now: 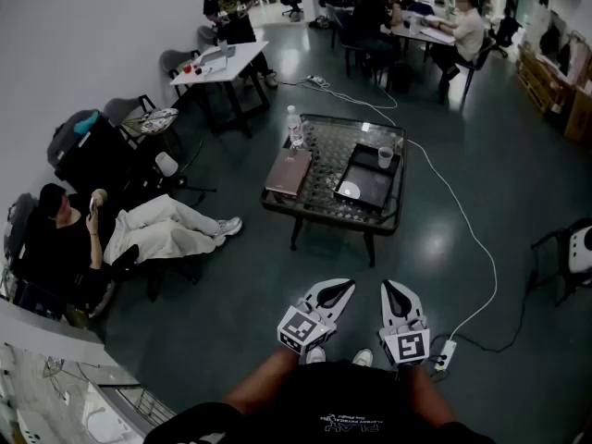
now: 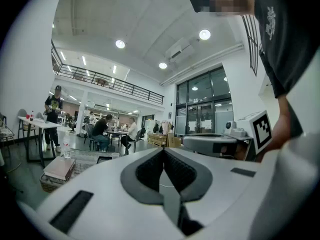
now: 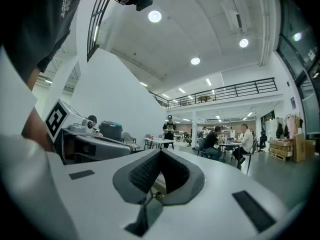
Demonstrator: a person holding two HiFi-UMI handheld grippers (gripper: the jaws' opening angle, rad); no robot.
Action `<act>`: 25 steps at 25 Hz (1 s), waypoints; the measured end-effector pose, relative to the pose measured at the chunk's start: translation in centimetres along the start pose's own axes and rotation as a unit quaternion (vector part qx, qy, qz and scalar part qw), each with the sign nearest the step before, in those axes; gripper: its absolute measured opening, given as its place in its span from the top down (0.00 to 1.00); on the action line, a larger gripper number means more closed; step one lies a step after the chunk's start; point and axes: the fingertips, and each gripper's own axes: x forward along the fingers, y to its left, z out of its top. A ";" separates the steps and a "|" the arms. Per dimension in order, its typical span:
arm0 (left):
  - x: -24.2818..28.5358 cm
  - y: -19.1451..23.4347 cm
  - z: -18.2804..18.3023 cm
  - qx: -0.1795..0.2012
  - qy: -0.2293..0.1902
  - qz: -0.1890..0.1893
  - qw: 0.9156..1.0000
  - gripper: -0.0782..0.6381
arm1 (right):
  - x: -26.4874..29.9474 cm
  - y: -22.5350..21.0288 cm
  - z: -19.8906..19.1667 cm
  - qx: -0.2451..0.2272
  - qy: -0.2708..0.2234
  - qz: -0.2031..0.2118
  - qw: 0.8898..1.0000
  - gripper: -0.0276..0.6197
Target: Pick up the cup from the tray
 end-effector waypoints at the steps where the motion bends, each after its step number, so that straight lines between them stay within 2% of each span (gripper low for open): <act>1: 0.2 -0.1 0.1 0.002 -0.001 0.003 1.000 0.88 | -0.1 -0.3 0.1 -0.002 -0.001 0.001 1.000 0.95; 4: 0.8 -0.4 0.2 0.006 -0.001 0.007 1.000 0.88 | -0.2 -1.0 0.4 -0.004 -0.008 0.002 1.000 0.95; 13: 1.9 -0.6 0.4 0.020 0.001 0.030 0.999 0.88 | -0.3 -2.4 1.6 -0.003 0.026 0.004 1.000 0.95; 20: 3.0 -2.1 0.3 0.021 0.002 0.023 1.000 0.88 | -2.1 -3.8 1.7 0.020 -0.026 -0.001 0.999 0.95; 25: 4.0 -3.2 0.2 0.029 0.007 0.026 0.999 0.88 | -3.1 -5.1 1.3 0.025 -0.027 -0.002 0.999 0.95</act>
